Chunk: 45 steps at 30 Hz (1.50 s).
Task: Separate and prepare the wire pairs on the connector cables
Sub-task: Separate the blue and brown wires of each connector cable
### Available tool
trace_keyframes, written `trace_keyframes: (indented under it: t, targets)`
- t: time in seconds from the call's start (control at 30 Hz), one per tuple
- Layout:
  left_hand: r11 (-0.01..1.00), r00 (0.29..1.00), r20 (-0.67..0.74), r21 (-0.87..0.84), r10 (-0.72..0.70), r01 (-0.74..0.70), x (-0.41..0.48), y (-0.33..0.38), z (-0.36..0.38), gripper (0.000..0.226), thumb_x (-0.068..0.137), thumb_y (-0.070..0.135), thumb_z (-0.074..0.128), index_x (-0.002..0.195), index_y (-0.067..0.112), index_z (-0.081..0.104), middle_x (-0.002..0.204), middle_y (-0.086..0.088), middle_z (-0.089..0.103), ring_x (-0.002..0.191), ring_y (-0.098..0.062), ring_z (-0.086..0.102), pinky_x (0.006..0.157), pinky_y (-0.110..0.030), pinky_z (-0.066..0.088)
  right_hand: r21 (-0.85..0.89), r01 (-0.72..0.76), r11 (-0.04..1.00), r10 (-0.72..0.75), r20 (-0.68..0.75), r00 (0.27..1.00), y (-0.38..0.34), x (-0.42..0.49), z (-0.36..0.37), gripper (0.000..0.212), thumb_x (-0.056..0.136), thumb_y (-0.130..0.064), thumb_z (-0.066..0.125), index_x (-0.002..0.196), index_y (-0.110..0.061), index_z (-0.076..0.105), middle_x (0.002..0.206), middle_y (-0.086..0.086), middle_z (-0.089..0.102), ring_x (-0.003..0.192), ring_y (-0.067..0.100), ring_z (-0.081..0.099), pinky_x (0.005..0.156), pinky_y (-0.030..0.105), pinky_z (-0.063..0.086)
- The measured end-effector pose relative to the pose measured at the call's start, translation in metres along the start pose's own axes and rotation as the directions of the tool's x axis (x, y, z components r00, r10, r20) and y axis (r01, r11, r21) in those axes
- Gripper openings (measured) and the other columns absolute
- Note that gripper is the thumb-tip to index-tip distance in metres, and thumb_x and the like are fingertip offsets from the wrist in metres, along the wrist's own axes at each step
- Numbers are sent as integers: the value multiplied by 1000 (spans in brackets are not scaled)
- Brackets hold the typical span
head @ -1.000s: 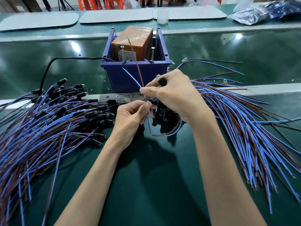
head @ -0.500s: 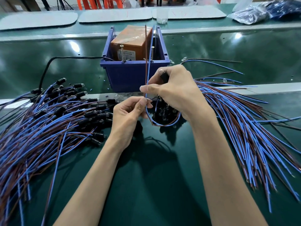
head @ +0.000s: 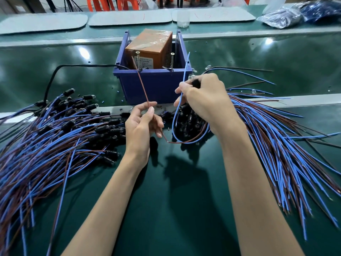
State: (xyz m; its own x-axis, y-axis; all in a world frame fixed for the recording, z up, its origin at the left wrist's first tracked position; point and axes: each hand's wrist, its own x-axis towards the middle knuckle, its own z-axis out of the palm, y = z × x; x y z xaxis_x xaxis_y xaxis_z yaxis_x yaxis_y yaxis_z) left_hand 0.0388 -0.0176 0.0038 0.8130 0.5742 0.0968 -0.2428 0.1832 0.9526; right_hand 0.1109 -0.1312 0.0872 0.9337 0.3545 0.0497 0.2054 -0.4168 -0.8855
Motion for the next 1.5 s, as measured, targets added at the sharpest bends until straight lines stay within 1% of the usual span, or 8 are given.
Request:
trace_keyframes:
  t: [0.13, 0.3, 0.47, 0.77, 1.13, 1.2, 1.33, 1.5]
  targets:
    - [1000, 1000, 29, 30, -11, 10, -1, -1, 0, 18, 98, 3, 40, 95, 11, 56, 48, 2, 56, 34, -11, 42, 39, -17, 37, -10, -3, 1000, 3, 34, 999, 1, 0, 1, 22, 90, -17, 53, 77, -14, 70, 56, -12, 68, 54, -10, 54, 52, 1, 38]
    - [997, 998, 59, 80, -10, 5, -3, -1, -1, 19, 98, 6, 43, 92, 13, 60, 47, 1, 57, 31, -11, 42, 38, -16, 37, -50, 21, 999, -16, 99, 995, 0, -1, 2, 22, 90, -18, 53, 79, -15, 72, 55, -12, 68, 68, -5, 56, 56, 1, 37]
    - [995, 999, 53, 99, -10, 5, -4, -1, 0, 18, 98, 11, 48, 91, 15, 65, 46, 1, 55, 30, -11, 40, 36, -16, 35, -77, 47, 996, -37, 120, 992, 0, -1, 4, 24, 89, -20, 56, 71, -17, 71, 53, -14, 66, 61, -4, 54, 52, 3, 37]
    - [994, 996, 85, 105, -9, 0, -8, 2, 2, 33, 95, 14, 53, 81, 33, 76, 44, 5, 50, 35, -8, 37, 35, -15, 32, -85, 79, 993, -65, 158, 985, 0, -2, 5, 22, 90, -22, 57, 71, -18, 68, 54, -13, 67, 59, -2, 54, 52, 6, 38]
    - [992, 996, 91, 125, -3, -9, -9, 3, 3, 34, 92, 14, 55, 81, 37, 77, 42, 8, 47, 36, -5, 37, 34, -14, 30, -80, 121, 990, -104, 183, 977, -1, -3, 4, 20, 90, -21, 59, 75, -16, 71, 47, -16, 62, 52, -7, 53, 51, 5, 38]
    - [992, 996, 86, 125, -8, -2, -9, 3, 3, 37, 93, 12, 55, 80, 37, 77, 42, 8, 47, 36, -5, 36, 34, -14, 30, -81, 120, 989, -103, 194, 976, -2, -4, 3, 20, 90, -22, 59, 75, -17, 71, 49, -13, 63, 58, -3, 57, 55, 8, 42]
    - [992, 996, 84, 122, -17, 7, -9, 3, 3, 36, 94, 10, 55, 79, 34, 77, 41, 7, 45, 35, -5, 33, 34, -14, 29, -148, 195, 970, -163, 205, 965, -1, -5, 2, 23, 92, -21, 58, 79, -10, 73, 67, -3, 70, 81, 17, 60, 74, 28, 43]
    - [992, 996, 82, 123, -25, 14, -10, 5, 3, 37, 94, 9, 54, 78, 35, 77, 41, 7, 45, 36, -5, 34, 34, -14, 30, -164, 197, 967, -161, 209, 965, 1, -3, 2, 23, 92, -25, 58, 83, -10, 73, 81, 1, 69, 83, 17, 59, 75, 33, 45]
